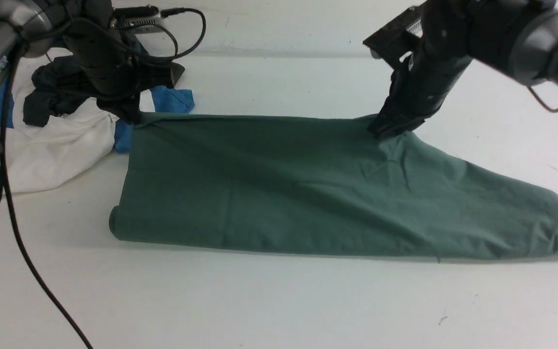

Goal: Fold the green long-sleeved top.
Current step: Use both arms to drag the lower edge of the fabric forward and fold it over the upper edge

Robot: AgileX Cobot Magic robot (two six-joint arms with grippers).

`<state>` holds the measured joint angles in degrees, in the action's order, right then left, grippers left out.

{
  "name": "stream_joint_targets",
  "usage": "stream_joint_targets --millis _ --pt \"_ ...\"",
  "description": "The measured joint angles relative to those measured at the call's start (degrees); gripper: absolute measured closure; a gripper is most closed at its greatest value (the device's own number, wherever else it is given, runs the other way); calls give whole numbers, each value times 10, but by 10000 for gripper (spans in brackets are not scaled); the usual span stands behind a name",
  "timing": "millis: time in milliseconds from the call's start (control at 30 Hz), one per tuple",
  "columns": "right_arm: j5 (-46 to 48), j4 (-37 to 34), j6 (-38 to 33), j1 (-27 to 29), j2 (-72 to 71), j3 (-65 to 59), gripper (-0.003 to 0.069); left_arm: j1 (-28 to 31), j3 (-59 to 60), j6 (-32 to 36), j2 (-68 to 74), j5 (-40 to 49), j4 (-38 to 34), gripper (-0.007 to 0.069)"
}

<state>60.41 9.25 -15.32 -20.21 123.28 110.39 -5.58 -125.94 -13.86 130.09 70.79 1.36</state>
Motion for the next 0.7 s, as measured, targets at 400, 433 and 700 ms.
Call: stream_joint_targets --millis 400,433,700 --pt "-96 2 36 1 58 1 495 0 -19 -5 66 -5 37 578" --pt "-101 5 43 1 58 2 468 0 -20 -10 66 -8 43 567" --pt "-135 40 153 1 58 13 263 3 -41 -44 66 -30 106 399"
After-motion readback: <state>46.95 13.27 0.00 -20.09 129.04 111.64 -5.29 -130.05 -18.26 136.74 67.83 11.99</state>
